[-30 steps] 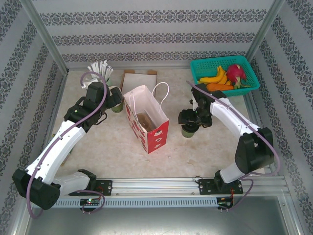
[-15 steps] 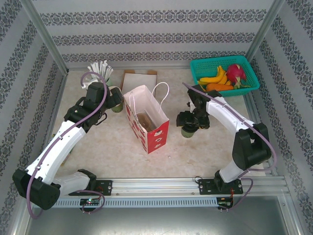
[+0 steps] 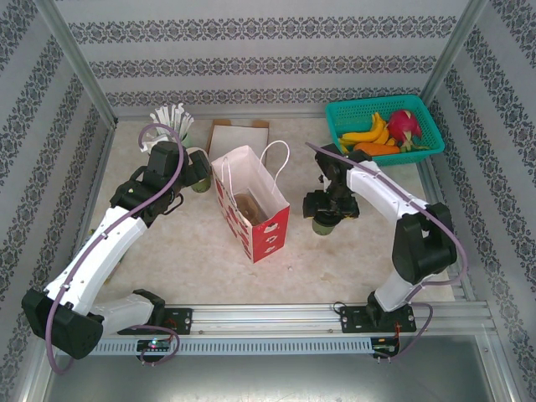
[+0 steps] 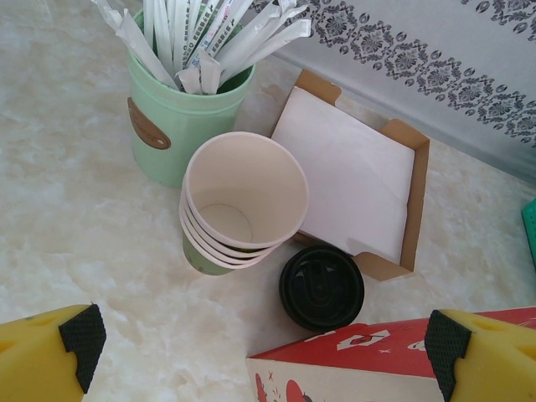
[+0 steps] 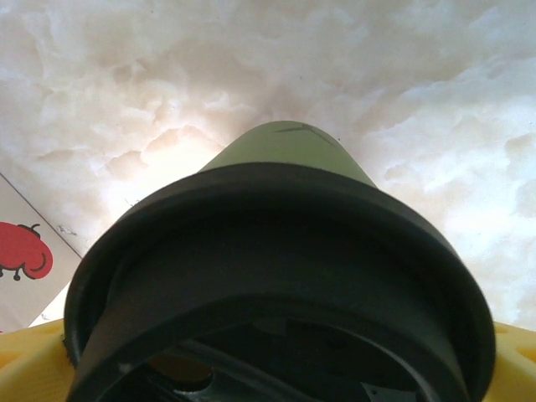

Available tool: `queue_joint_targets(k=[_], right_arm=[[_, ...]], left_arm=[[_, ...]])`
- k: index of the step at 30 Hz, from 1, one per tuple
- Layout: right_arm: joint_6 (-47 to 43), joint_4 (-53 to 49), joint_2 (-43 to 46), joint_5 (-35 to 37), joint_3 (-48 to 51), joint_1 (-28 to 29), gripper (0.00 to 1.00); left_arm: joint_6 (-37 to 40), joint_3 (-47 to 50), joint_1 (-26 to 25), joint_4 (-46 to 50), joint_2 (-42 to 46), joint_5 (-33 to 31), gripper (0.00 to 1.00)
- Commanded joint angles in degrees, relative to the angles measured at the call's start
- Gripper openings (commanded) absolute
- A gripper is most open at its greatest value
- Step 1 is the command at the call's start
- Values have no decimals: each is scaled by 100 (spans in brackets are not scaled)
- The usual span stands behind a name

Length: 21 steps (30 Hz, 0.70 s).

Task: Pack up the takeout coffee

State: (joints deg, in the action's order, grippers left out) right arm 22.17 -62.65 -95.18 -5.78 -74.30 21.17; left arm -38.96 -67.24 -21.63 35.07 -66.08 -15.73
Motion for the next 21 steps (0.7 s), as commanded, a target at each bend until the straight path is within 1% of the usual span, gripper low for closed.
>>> queue_joint_targets(k=[1, 15, 21], right_arm=[[-50, -326, -158, 208, -232, 71, 98], [-214, -757, -501, 503, -688, 147, 98], [-187, -756, -487, 611, -752, 159, 95]], left_arm=[[143, 45, 41, -79, 101, -157, 100], [186, -11, 37, -54, 80, -212, 100], [206, -39, 37, -29, 65, -240, 100]])
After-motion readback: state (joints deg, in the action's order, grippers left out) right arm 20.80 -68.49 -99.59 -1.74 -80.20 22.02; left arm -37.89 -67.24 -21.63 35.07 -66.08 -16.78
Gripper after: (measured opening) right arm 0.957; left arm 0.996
